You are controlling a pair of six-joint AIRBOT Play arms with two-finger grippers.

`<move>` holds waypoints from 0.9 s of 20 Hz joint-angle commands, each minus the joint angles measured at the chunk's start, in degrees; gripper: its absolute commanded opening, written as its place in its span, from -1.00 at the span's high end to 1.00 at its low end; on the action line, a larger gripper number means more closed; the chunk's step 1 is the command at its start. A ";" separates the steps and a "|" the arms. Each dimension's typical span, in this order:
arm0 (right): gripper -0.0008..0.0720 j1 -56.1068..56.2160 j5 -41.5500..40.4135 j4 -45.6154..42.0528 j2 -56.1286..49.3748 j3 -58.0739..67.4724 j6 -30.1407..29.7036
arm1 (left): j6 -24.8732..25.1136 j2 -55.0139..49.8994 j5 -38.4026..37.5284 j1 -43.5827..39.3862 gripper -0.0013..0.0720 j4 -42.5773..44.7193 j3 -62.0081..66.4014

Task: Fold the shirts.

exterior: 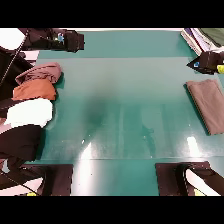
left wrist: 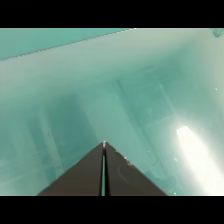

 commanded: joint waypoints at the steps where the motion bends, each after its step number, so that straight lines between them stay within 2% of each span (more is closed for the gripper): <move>1: 0.93 0.13 0.07 0.07 0.04 0.02 -0.02 | -0.02 0.00 0.42 0.04 0.90 0.02 0.00; 12: 0.93 0.13 0.11 0.04 0.02 0.02 -0.02 | -0.04 0.00 0.83 0.02 0.90 0.02 0.00; 14: 0.93 0.07 0.13 0.02 0.04 0.02 -0.04 | 2.80 -0.09 6.88 0.04 0.90 1.22 0.00; 15: 0.93 0.02 0.11 0.02 0.02 0.02 -0.04 | 4.79 -0.13 8.63 0.11 0.69 5.16 0.00; 16: 0.93 0.02 0.09 0.02 0.02 0.02 -0.02 | 3.37 -0.42 9.73 0.57 -0.25 10.71 0.00; 17: 0.93 0.02 0.11 0.04 0.02 0.02 -0.04 | -0.81 -1.05 9.68 1.64 -0.61 15.58 0.00; 18: 0.93 0.02 0.11 0.00 0.02 0.02 -0.04 | -3.61 -2.14 8.41 3.65 -0.60 19.61 0.00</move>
